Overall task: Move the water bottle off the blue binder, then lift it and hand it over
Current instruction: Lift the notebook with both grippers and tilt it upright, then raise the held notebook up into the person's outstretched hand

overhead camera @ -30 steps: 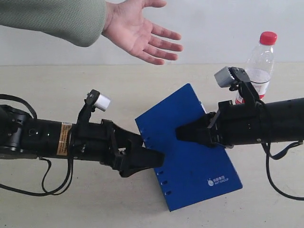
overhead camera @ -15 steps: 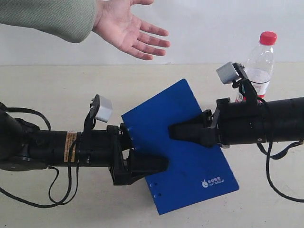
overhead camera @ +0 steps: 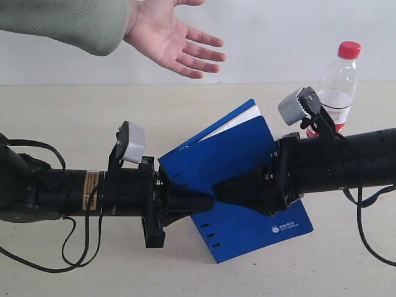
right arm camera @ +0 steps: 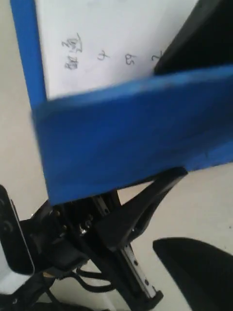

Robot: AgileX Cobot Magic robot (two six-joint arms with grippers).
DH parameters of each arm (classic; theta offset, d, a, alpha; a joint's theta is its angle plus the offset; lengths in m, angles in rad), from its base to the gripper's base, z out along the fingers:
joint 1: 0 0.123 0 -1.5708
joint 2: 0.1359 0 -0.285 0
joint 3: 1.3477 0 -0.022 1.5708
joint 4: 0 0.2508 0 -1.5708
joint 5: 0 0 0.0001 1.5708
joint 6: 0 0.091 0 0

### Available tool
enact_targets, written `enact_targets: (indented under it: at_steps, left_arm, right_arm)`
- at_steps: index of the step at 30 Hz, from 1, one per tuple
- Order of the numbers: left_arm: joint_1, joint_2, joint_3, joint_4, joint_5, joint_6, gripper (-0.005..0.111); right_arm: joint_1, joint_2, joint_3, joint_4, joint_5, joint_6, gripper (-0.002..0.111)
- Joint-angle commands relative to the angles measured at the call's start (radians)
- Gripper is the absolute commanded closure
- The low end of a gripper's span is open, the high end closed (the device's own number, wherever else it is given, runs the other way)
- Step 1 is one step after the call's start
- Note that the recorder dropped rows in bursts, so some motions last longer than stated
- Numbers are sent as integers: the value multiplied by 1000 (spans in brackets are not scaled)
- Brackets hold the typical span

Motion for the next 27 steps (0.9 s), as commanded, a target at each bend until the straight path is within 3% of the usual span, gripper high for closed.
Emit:
enact_targets:
  at_steps: [1, 8, 14, 22, 27]
  left_arm:
    - [-21, -12, -9, 7, -43, 88, 102]
    - [-21, -116, -9, -2, 127, 42, 102]
    - [-21, -196, -9, 2, 218, 42, 102]
    - [-21, -212, -9, -24, 166, 15, 102]
    - [-21, -222, -9, -129, 87, -47, 102]
  right_arm:
    - [9, -77, -3, 9, -130, -69, 27]
    - [9, -307, -3, 7, -390, -51, 29]
    - [9, -473, -3, 7, -392, 7, 29]
    - [9, -538, -3, 7, -382, 51, 29]
    - [9, -538, -3, -7, -402, 73, 29]
